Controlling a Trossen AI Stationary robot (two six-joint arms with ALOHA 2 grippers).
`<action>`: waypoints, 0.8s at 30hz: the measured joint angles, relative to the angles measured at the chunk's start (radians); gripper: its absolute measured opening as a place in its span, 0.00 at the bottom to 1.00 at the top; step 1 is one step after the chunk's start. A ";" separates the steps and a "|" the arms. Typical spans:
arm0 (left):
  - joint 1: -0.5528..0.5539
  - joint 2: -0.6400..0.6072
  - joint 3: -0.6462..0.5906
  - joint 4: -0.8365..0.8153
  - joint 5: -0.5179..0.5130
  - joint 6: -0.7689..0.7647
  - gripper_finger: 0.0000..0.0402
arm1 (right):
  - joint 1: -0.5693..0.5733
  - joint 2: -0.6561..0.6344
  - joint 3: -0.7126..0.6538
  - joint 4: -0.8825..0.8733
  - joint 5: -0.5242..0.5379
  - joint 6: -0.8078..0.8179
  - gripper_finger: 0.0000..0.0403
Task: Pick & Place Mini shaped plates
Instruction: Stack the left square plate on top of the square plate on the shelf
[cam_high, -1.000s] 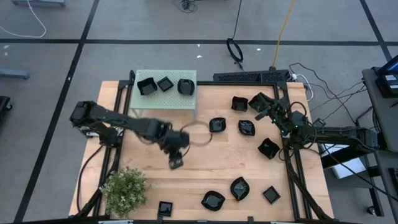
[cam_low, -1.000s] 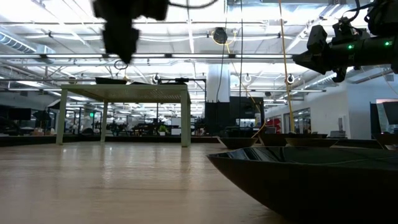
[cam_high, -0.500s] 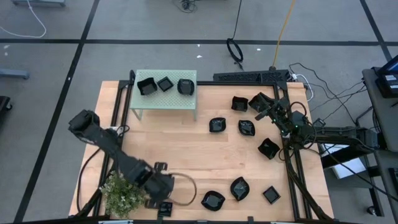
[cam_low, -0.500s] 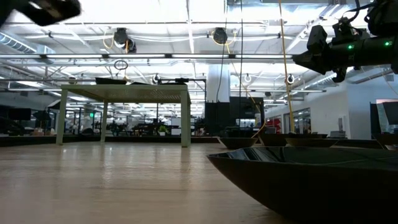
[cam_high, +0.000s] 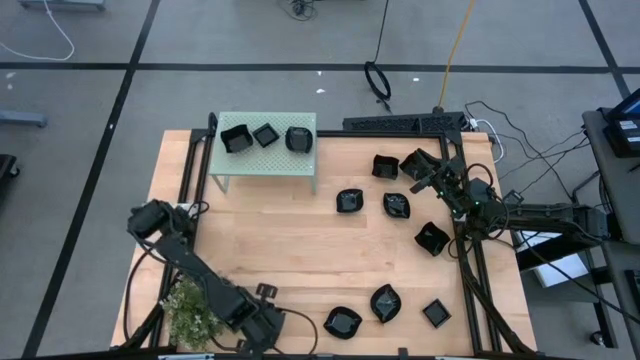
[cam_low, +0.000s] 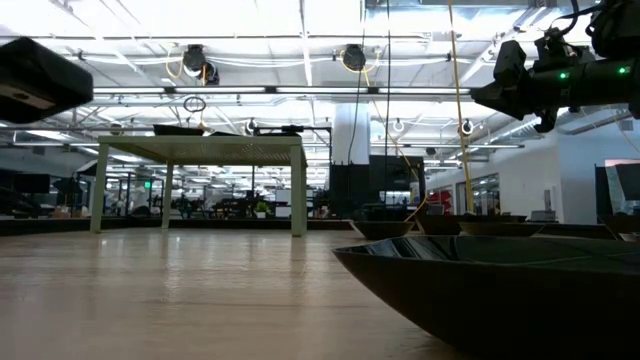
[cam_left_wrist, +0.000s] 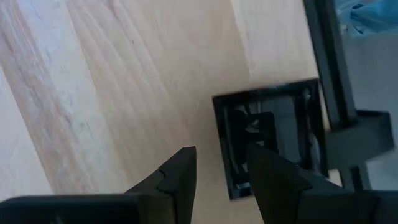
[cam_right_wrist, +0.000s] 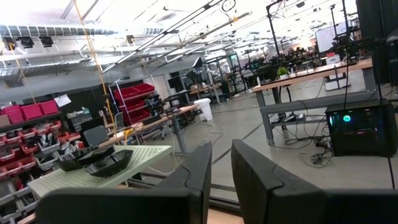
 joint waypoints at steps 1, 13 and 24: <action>0.000 0.007 0.000 0.015 -0.002 -0.002 0.36 | 0.000 0.000 0.000 0.000 0.000 0.000 0.13; 0.018 0.021 -0.038 0.044 -0.036 -0.027 0.36 | 0.000 0.000 0.000 0.000 0.000 0.000 0.13; 0.056 0.019 -0.054 0.049 -0.027 -0.007 0.23 | 0.000 0.000 0.000 0.000 0.000 0.000 0.13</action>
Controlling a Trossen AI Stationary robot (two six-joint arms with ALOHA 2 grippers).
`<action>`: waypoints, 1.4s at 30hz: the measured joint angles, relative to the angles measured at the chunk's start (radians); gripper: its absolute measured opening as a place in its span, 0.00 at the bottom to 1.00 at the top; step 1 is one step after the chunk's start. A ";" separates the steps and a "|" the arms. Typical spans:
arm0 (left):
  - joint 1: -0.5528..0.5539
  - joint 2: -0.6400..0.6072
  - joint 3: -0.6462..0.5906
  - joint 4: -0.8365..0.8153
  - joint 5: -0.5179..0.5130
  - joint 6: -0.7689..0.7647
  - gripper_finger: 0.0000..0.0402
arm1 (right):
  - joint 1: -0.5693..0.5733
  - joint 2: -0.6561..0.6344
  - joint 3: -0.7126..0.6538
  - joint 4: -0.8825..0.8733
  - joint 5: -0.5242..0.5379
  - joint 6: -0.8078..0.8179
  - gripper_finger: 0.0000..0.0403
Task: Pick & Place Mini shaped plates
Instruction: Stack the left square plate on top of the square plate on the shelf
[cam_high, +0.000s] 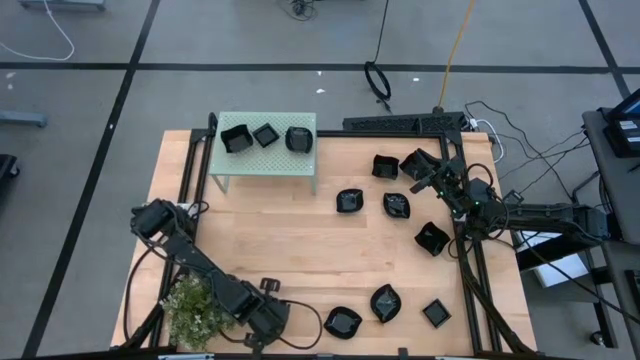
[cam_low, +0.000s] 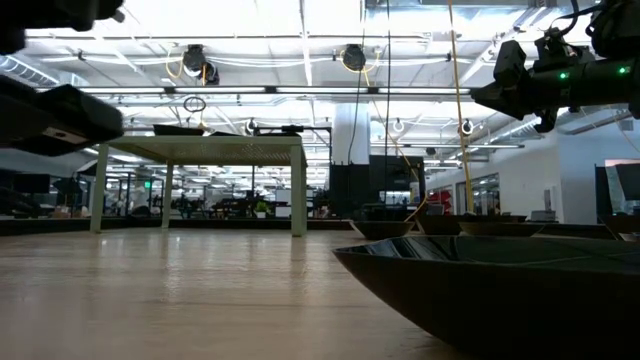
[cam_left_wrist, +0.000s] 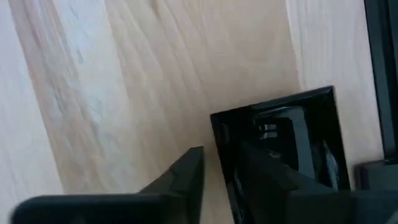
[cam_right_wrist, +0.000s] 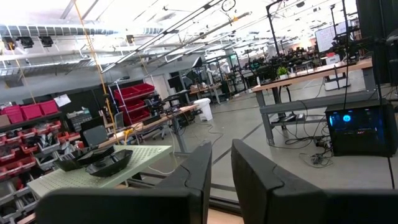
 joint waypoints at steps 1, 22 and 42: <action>0.006 0.000 0.000 0.000 0.000 0.019 0.19 | 0.000 0.000 0.000 0.000 0.000 0.000 0.13; 0.459 -0.401 -0.004 -0.042 -0.114 0.549 0.03 | 0.000 0.000 0.000 0.000 0.000 0.000 0.13; 1.101 -0.665 -0.002 -0.028 -0.339 0.541 0.04 | 0.000 0.000 0.000 0.000 0.000 0.000 0.13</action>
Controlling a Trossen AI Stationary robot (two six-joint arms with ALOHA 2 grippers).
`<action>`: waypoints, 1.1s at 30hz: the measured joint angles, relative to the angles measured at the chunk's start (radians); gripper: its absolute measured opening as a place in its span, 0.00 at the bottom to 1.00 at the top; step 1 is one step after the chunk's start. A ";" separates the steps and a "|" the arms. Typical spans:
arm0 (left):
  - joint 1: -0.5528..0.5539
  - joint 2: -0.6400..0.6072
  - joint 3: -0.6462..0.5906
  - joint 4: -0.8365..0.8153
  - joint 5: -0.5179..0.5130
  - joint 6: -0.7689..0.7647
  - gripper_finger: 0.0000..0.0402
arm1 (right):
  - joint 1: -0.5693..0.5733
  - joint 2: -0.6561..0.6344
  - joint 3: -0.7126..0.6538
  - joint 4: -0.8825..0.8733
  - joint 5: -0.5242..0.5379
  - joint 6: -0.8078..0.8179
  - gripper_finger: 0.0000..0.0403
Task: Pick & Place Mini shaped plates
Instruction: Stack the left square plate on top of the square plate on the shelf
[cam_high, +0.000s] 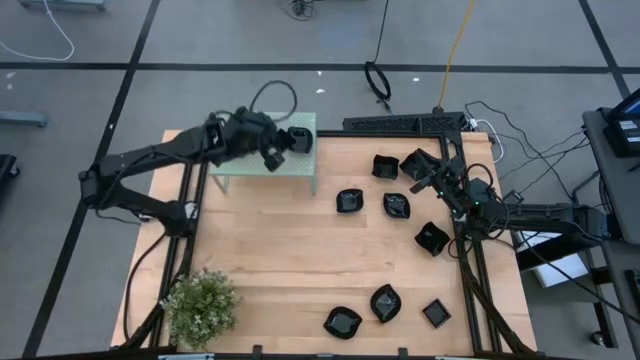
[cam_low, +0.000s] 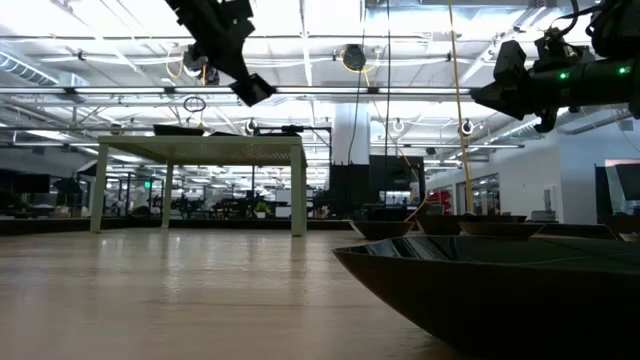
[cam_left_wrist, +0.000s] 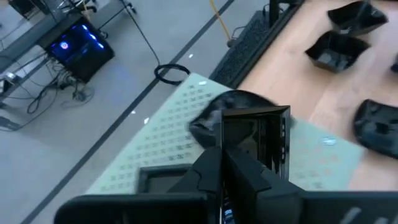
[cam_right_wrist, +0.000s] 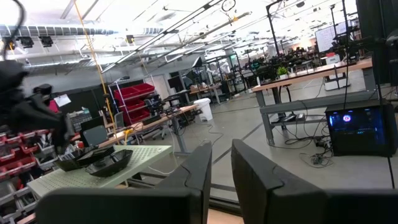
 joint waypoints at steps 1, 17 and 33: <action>0.025 0.004 0.000 0.003 0.030 0.017 0.04 | 0.000 0.000 0.000 0.000 0.000 0.000 0.13; 0.442 0.007 0.000 -0.094 0.447 0.240 0.02 | 0.000 0.000 0.000 0.000 0.000 0.000 0.13; 0.522 0.012 0.000 -0.094 0.604 0.331 0.04 | 0.000 0.000 0.000 0.000 0.000 0.000 0.13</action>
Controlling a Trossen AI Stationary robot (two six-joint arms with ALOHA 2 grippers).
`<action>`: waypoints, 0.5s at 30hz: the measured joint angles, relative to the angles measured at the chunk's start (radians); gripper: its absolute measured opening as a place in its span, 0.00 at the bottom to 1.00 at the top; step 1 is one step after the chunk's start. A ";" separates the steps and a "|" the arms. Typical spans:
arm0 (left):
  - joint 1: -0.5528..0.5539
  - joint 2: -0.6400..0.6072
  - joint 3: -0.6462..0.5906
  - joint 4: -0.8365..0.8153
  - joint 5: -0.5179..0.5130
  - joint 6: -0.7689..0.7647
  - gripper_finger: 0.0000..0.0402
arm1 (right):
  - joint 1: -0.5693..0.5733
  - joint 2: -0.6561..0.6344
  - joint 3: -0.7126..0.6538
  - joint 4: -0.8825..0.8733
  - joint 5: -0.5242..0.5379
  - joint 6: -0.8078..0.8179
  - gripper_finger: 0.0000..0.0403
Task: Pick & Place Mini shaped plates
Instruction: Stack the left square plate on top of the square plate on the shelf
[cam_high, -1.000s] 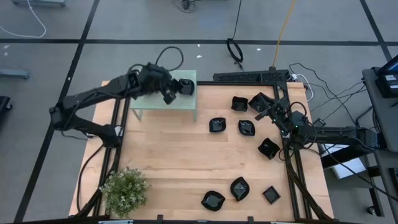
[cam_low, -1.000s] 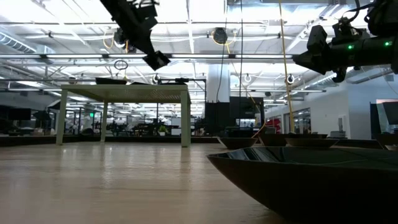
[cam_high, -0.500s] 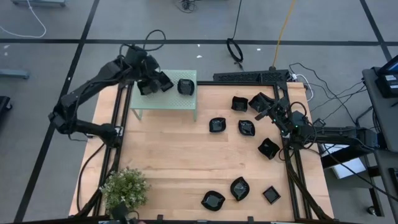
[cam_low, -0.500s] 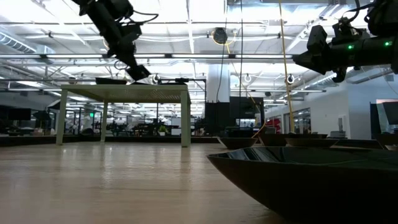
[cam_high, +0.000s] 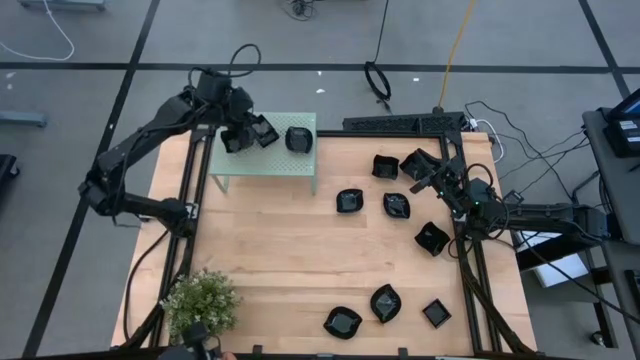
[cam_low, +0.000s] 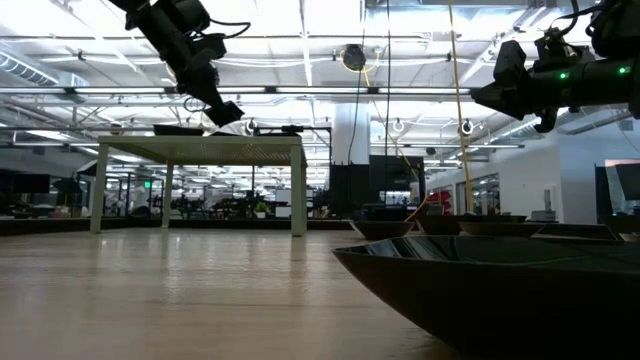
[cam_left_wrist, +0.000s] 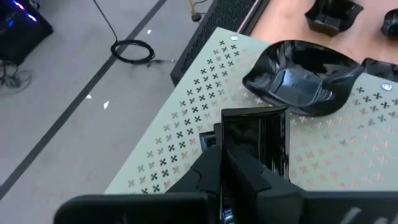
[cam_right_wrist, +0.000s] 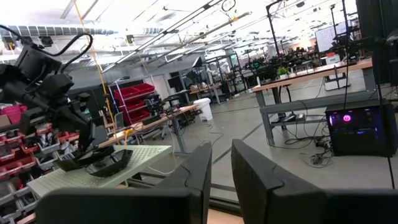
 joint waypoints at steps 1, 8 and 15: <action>-0.004 0.007 0.000 0.006 0.000 -0.007 0.04 | 0.000 0.000 0.000 0.000 0.000 0.000 0.13; -0.018 0.070 0.000 0.013 -0.011 -0.058 0.03 | 0.000 0.000 0.000 0.000 0.000 0.000 0.13; -0.020 0.073 0.000 0.014 -0.019 -0.073 0.04 | 0.000 0.000 0.000 0.000 0.000 0.000 0.13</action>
